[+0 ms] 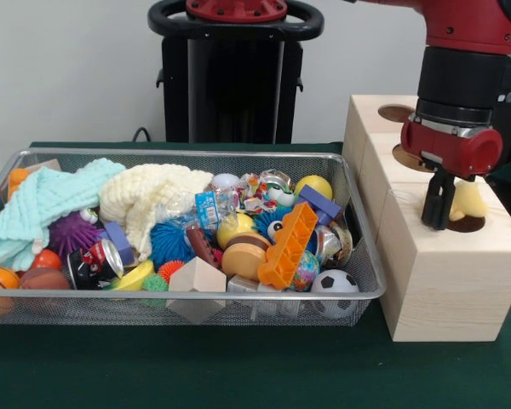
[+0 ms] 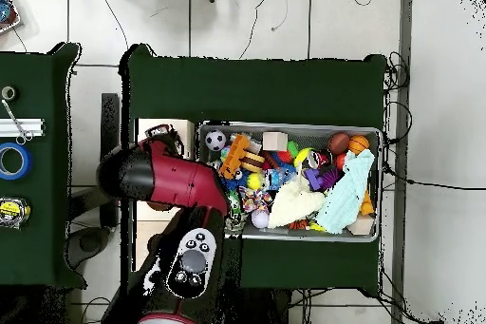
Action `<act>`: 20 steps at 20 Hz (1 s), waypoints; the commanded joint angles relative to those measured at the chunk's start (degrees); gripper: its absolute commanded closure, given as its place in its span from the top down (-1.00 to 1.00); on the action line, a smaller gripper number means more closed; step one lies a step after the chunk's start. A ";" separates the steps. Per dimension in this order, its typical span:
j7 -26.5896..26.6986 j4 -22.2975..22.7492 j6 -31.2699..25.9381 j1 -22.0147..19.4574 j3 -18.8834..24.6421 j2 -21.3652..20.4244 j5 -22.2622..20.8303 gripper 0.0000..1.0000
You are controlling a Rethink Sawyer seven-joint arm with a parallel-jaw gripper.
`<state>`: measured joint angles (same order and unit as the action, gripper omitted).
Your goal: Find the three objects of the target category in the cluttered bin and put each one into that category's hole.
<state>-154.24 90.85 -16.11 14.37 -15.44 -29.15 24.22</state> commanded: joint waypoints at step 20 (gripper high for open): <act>-4.17 -6.30 -34.53 -1.46 -3.15 -8.33 -2.84 -1.00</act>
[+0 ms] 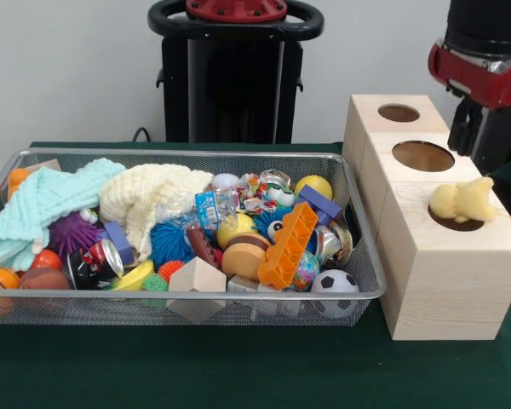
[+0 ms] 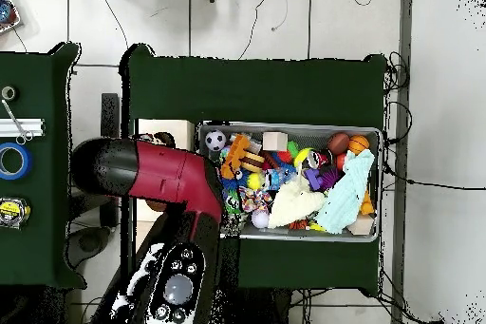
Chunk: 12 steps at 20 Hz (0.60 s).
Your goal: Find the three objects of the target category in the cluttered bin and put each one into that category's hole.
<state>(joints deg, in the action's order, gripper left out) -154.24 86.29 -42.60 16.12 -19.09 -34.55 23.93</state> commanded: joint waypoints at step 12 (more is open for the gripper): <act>-4.69 -2.07 0.30 -5.57 3.17 0.67 -2.93 -1.00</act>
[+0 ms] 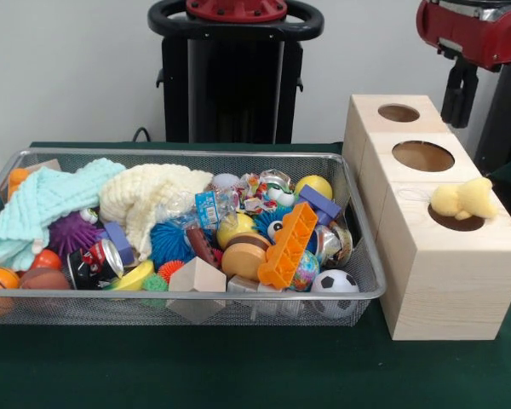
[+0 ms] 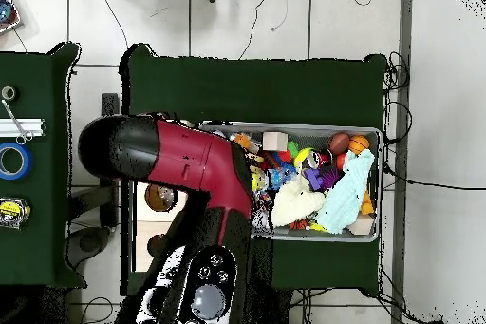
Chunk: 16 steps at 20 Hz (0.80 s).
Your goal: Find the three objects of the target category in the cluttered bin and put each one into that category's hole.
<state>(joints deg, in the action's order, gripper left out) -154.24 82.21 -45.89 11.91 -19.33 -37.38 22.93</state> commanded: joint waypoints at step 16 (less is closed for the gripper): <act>-5.51 10.34 23.80 -1.06 9.86 8.93 0.06 -1.00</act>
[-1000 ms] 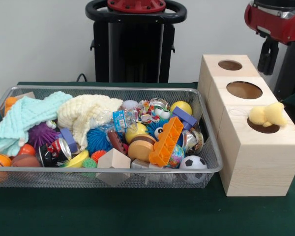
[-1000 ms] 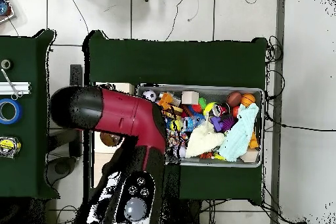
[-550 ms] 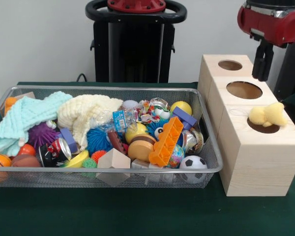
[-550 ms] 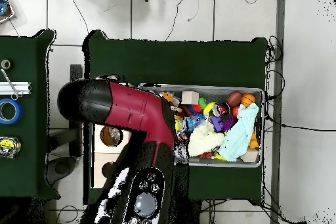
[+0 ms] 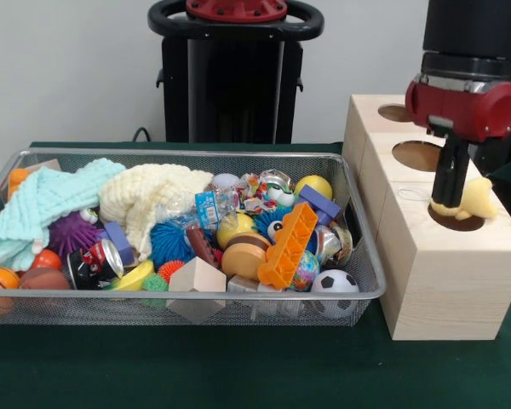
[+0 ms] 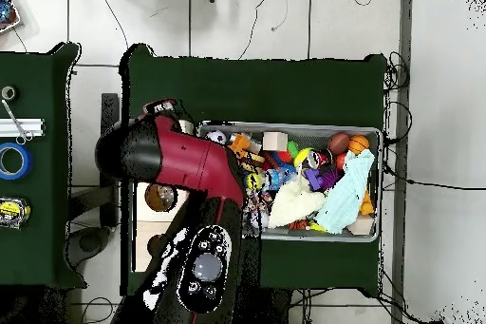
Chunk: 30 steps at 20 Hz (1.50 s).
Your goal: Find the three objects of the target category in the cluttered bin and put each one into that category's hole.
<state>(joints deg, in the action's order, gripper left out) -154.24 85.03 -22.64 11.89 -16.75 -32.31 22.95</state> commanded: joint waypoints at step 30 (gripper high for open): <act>-5.06 4.35 -21.75 -1.72 3.41 -5.09 -4.07 -1.00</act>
<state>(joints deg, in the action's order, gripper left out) -154.24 84.77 -48.83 11.47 -16.05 -39.24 19.96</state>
